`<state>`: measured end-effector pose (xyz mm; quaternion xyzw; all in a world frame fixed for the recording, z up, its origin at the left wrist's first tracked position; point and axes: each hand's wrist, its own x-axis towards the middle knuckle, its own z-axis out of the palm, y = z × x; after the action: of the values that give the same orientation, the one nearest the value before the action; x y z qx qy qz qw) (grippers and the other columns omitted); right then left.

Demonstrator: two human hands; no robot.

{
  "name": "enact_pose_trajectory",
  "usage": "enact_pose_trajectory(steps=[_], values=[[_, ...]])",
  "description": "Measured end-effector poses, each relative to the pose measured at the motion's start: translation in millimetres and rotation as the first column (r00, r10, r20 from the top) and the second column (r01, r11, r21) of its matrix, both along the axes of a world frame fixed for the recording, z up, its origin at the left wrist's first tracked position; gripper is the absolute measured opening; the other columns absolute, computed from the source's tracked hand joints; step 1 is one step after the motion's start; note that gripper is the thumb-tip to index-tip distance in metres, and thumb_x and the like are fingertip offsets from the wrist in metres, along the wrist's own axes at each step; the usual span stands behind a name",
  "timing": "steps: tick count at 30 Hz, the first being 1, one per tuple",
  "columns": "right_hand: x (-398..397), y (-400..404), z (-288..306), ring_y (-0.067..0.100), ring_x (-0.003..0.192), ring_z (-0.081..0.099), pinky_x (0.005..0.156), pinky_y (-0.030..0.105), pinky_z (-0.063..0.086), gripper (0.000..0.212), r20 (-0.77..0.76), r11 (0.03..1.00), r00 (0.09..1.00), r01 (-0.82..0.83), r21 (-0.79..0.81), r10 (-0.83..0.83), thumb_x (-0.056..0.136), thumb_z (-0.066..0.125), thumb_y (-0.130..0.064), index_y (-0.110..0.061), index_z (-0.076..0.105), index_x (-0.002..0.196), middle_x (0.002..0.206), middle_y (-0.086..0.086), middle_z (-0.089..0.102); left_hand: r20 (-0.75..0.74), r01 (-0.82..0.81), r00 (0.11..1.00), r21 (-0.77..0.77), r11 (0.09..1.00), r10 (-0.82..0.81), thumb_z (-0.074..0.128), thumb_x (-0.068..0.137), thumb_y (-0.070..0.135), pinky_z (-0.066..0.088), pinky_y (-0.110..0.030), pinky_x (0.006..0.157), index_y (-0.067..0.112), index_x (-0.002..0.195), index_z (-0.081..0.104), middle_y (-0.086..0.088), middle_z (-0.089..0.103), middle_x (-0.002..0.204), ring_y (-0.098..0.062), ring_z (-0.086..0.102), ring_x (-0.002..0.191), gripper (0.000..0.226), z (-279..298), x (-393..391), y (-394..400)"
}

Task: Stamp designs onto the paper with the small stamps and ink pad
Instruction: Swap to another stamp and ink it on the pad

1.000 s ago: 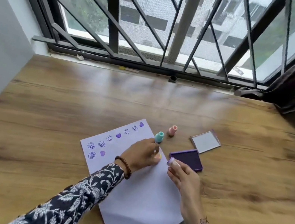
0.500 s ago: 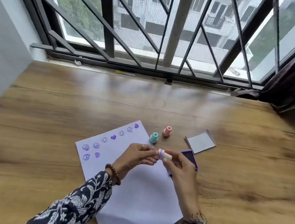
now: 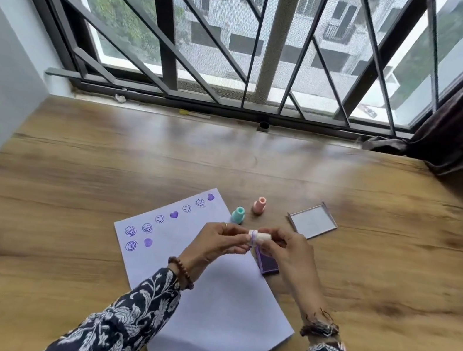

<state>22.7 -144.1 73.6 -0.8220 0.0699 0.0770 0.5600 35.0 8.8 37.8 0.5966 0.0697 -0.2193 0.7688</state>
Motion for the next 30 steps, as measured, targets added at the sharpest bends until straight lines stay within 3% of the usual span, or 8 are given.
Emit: enact_pose_trajectory(steps=[3, 6, 10, 12, 14, 20, 26, 30], values=[[9.4, 0.7, -0.6, 0.018, 0.081, 0.069, 0.077, 0.032, 0.055, 0.009, -0.032, 0.998, 0.999, -0.03, -0.056, 0.029, 0.079, 0.072, -0.022, -0.015, 0.071, 0.084, 0.08, 0.003, 0.072, 0.026, -0.009, 1.0, 0.02, 1.0, 0.009, 0.065, 0.081, 0.01, 0.054, -0.014, 0.07, 0.012, 0.086, 0.072, -0.001, 0.071, 0.074, -0.01, 0.063, 0.072, 0.008, -2.9, 4.2, -0.7], [24.1, 6.5, -0.8, 0.017, 0.08, 0.064, 0.074, 0.03, 0.05, 0.012, 0.037, 0.971, 0.997, -0.056, -0.232, 0.067, 0.08, 0.069, -0.02, -0.015, 0.066, 0.09, 0.081, 0.0, 0.066, 0.208, -0.046, 0.978, 0.278, 0.96, -0.013, 0.065, 0.082, 0.016, 0.05, -0.01, 0.071, 0.016, 0.093, 0.071, -0.005, 0.073, 0.088, -0.002, 0.062, 0.075, 0.012, -6.1, 10.9, -2.0], [42.8, 18.6, -3.3, 0.026, 0.088, 0.06, 0.077, 0.04, 0.052, 0.015, 0.095, 0.893, 0.989, -0.061, -0.446, 0.115, 0.082, 0.055, -0.009, -0.012, 0.057, 0.096, 0.096, 0.008, 0.064, 0.444, -0.214, 0.859, 0.763, 0.61, -0.254, 0.059, 0.085, 0.018, 0.048, -0.033, 0.082, 0.015, 0.106, 0.063, -0.008, 0.068, 0.101, -0.018, 0.059, 0.091, 0.022, -17.8, 9.0, -3.3], [47.3, 22.3, -9.7, 0.031, 0.09, 0.058, 0.077, 0.042, 0.049, 0.016, 0.097, 0.811, 0.979, -0.091, -0.578, 0.179, 0.084, 0.048, -0.009, -0.009, 0.056, 0.098, 0.1, 0.014, 0.06, 0.429, -0.254, 0.798, 0.877, 0.409, -0.424, 0.055, 0.087, 0.025, 0.036, -0.034, 0.085, 0.018, 0.113, 0.059, -0.003, 0.062, 0.111, -0.022, 0.051, 0.104, 0.027, -27.4, 5.3, -1.4], [49.2, 21.8, -16.7, 0.033, 0.094, 0.056, 0.076, 0.039, 0.045, 0.018, 0.081, 0.739, 0.974, -0.106, -0.665, 0.213, 0.086, 0.046, -0.011, -0.009, 0.055, 0.101, 0.101, 0.015, 0.057, 0.429, -0.275, 0.779, 0.889, 0.365, -0.457, 0.053, 0.087, 0.03, 0.029, -0.031, 0.086, 0.02, 0.114, 0.058, 0.002, 0.059, 0.119, -0.02, 0.047, 0.109, 0.029, -34.0, 2.2, 1.1], [67.2, 10.6, -19.8, 0.027, 0.089, 0.058, 0.068, 0.03, 0.04, 0.024, 0.175, 0.814, 0.985, 0.095, -0.573, 0.009, 0.085, 0.058, -0.033, -0.012, 0.056, 0.095, 0.098, 0.008, 0.058, 0.49, -0.317, 0.77, 0.85, 0.421, -0.409, 0.057, 0.085, 0.031, 0.027, -0.028, 0.084, 0.021, 0.11, 0.061, 0.004, 0.06, 0.116, -0.02, 0.051, 0.104, 0.027, -38.1, 0.4, 3.2], [93.1, 12.7, -17.6, 0.027, 0.096, 0.061, 0.079, 0.034, 0.049, 0.023, 0.022, 0.781, 0.986, -0.119, -0.614, 0.168, 0.084, 0.056, -0.017, -0.014, 0.065, 0.105, 0.106, 0.012, 0.067, 0.5, -0.31, 0.81, 0.808, 0.501, -0.307, 0.06, 0.085, 0.027, 0.033, -0.029, 0.083, 0.02, 0.102, 0.064, 0.001, 0.065, 0.106, -0.018, 0.054, 0.096, 0.018, -31.8, 3.2, 1.4], [79.0, 8.0, 1.0, 0.013, 0.085, 0.066, 0.072, 0.027, 0.048, 0.014, 0.106, 0.979, 0.994, 0.027, -0.2, -0.006, 0.081, 0.065, -0.021, -0.015, 0.071, 0.092, 0.09, 0.003, 0.075, 0.307, -0.314, 0.93, 0.386, 0.867, 0.2, 0.066, 0.082, 0.018, 0.052, -0.017, 0.065, 0.017, 0.093, 0.069, -0.006, 0.072, 0.092, -0.01, 0.065, 0.073, 0.012, -6.4, 7.3, -3.0]])
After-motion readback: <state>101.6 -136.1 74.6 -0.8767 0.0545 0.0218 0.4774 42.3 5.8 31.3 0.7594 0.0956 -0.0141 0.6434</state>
